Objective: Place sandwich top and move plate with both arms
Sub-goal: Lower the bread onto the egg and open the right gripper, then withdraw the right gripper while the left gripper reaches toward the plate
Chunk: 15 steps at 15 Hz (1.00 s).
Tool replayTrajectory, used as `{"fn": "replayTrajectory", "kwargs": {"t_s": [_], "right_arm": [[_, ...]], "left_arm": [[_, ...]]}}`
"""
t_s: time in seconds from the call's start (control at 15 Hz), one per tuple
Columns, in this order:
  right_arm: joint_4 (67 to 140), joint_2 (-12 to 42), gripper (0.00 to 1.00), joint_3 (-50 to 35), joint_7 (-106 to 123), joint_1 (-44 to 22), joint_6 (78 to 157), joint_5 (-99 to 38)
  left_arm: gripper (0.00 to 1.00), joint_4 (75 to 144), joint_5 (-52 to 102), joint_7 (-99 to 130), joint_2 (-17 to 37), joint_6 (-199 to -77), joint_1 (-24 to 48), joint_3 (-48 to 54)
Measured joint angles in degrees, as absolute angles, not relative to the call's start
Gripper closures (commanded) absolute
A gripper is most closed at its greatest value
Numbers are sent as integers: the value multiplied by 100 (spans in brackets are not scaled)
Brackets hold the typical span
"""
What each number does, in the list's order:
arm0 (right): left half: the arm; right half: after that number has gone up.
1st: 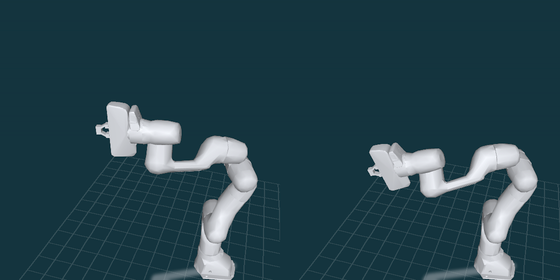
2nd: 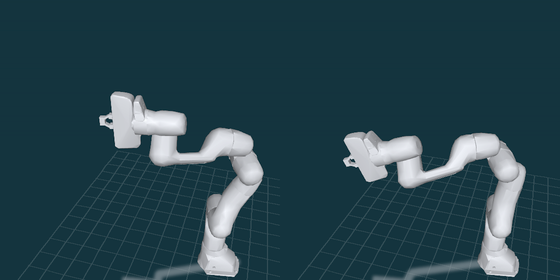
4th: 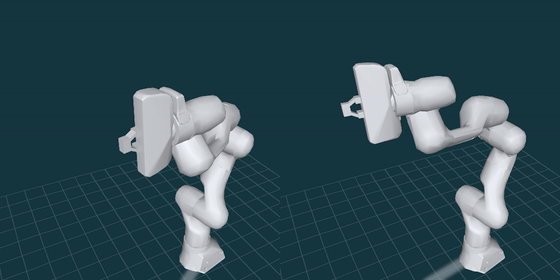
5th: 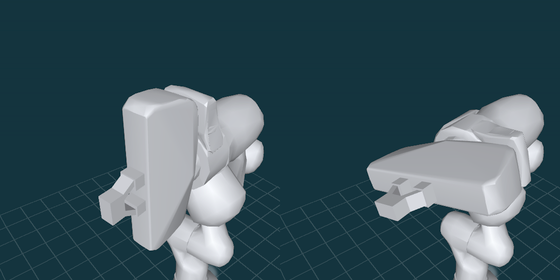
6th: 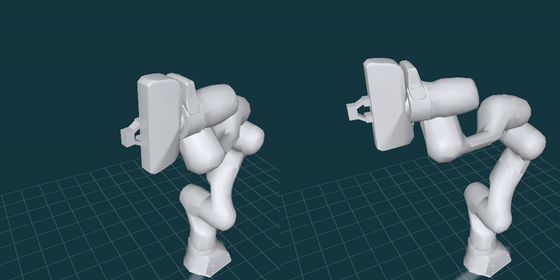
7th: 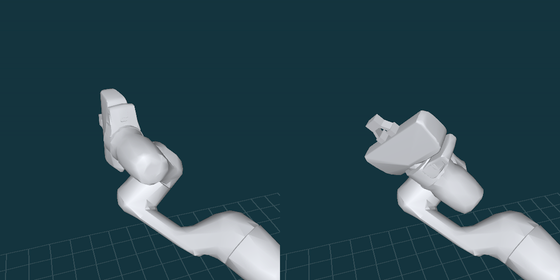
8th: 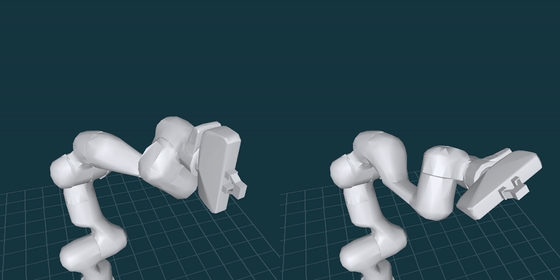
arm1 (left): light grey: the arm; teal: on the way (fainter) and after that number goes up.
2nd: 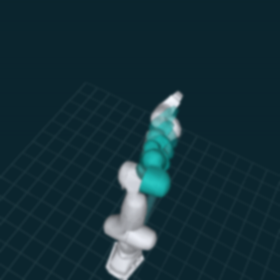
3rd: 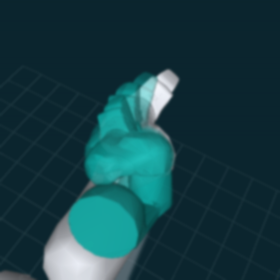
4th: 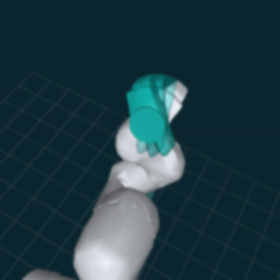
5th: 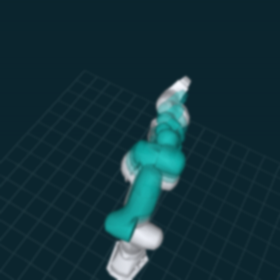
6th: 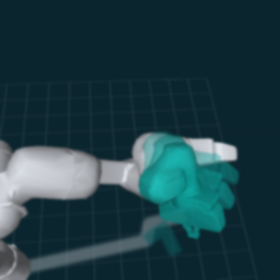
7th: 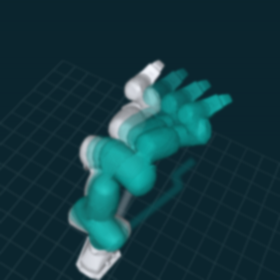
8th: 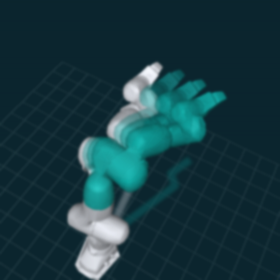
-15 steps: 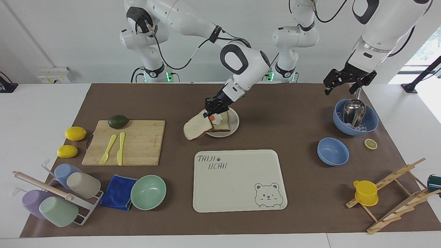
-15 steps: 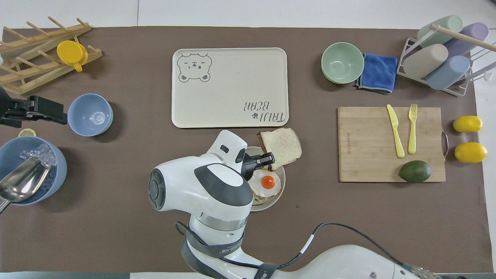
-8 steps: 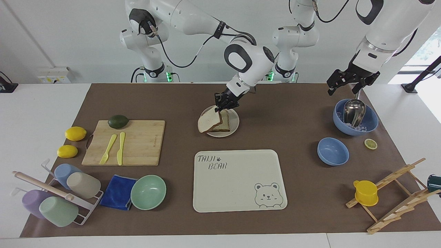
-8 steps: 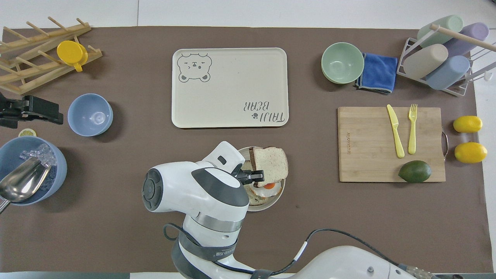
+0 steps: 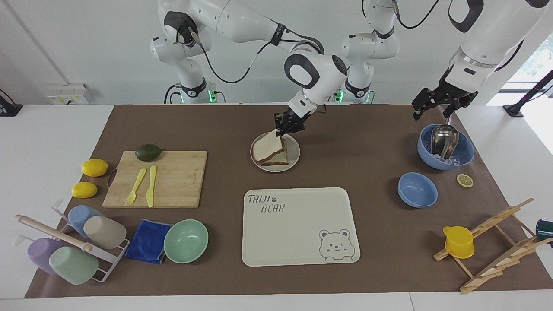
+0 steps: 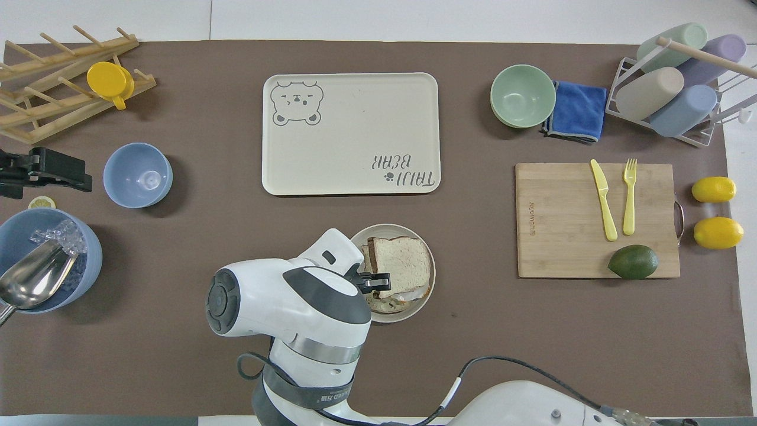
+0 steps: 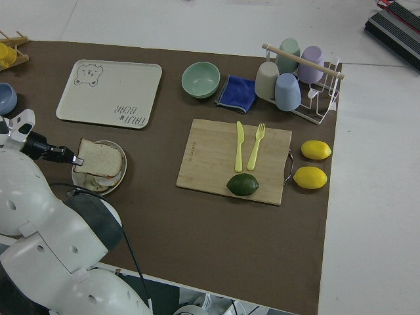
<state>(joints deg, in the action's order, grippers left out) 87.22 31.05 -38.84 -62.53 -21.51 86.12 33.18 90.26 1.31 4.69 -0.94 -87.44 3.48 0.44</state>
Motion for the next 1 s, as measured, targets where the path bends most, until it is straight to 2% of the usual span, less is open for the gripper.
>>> {"fn": "replayTrajectory", "kwargs": {"t_s": [0.2, 0.27, 0.33, 0.4, 0.53, 0.67, 0.73, 1.0], "right_arm": [[8781, 3150, 100, -3883, -6332, -2131, 8804, 3230], [8792, 3157, 87, -3882, -6361, -2125, 8859, 3196], [8806, 3159, 83, -3880, -6371, -2107, 8959, 3148], [8829, 3159, 69, -3879, -6376, -2072, 9097, 3068], [8872, 3161, 63, -3874, -6461, -1988, 9413, 2881], [8913, 3170, 43, -3871, -6543, -1919, 9766, 2788], [8938, 3177, 39, -3871, -6573, -1891, 9915, 2747], [8953, 3192, 39, -3876, -6609, -1787, 10052, 2606]], "left_arm": [[0, 9036, 131, 469, -98, -8796, 348, 44], [0, 9039, 131, 469, -98, -8811, 348, 44], [0, 9043, 131, 469, -98, -8815, 348, 44], [0, 9048, 131, 469, -98, -8817, 348, 44], [0, 9052, 131, 469, -98, -8820, 348, 44], [0, 9054, 131, 469, -98, -8823, 348, 44], [0, 9055, 131, 469, -98, -8826, 348, 44], [0, 9159, 131, 469, -119, -8971, 347, 44]]}}
